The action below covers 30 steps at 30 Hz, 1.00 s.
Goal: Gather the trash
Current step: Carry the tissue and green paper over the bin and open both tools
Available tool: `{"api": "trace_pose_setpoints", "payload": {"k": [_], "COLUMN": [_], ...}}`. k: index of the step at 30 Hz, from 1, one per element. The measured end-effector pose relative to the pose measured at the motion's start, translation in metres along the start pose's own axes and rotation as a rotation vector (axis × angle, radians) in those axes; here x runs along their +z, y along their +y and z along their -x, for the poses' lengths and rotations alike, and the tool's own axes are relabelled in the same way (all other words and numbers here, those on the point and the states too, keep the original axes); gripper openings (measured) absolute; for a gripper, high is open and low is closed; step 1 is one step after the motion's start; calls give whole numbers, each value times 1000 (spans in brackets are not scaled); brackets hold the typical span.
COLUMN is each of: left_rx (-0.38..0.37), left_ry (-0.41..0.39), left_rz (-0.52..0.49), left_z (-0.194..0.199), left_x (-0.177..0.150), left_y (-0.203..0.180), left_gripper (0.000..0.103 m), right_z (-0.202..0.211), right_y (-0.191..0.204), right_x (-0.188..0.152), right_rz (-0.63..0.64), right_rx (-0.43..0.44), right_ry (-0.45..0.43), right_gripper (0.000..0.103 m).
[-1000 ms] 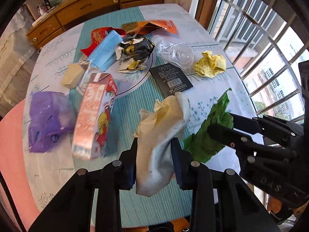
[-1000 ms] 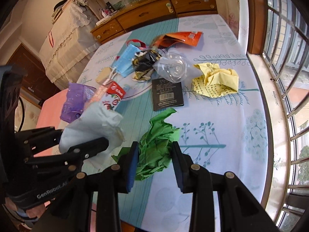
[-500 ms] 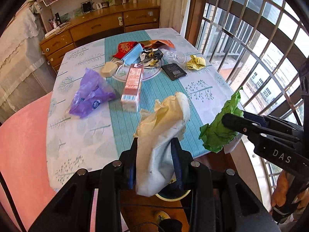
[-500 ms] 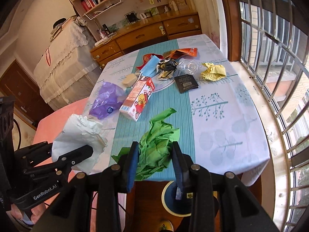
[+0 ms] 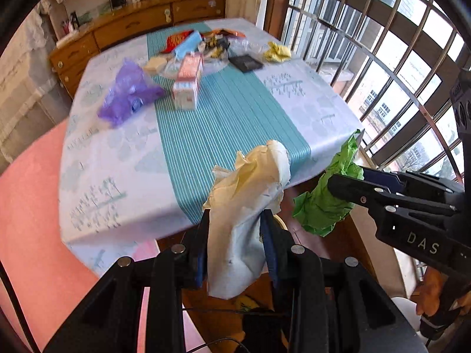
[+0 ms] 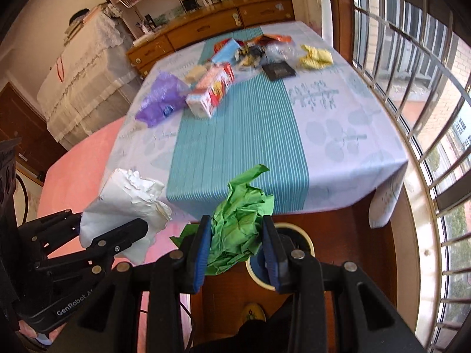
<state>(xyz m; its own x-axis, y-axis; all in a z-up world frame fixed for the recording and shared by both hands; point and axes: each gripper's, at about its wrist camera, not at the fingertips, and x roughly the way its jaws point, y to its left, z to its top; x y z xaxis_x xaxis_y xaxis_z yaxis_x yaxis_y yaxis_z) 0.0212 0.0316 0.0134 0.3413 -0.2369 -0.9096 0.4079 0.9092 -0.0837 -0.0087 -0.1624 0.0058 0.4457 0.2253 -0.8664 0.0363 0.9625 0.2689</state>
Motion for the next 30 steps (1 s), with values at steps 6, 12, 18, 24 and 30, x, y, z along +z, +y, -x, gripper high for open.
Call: {"api": "trace_pose_setpoints", "payload": {"k": [6,12,18,24,30], "left_rx": [-33,-35,-21,-4,21], "left_ry": [99,162,212,270,285], "left_rz": [50,110,131,171,178], "left_z": [-45,-97,-167,-247,-307], "left_x": [-30,-47,-66,-88,-103], "left_y": [-10,-16,-26,-23,-16], "left_gripper": [30,30,30,31,36], "right_z": [-34,-79,-141,-213,-269], "right_y": [-24,-52,-85,-110,-129], "right_x": [-42,-71,-91,-108,-123], "right_rz": [-62,-105,-148,-176,-212], "right_rx": [-17,-39,-65,-90,-95], "right_ry": [109,196,254,283,305], "right_gripper": [34,34,34,34,37]}}
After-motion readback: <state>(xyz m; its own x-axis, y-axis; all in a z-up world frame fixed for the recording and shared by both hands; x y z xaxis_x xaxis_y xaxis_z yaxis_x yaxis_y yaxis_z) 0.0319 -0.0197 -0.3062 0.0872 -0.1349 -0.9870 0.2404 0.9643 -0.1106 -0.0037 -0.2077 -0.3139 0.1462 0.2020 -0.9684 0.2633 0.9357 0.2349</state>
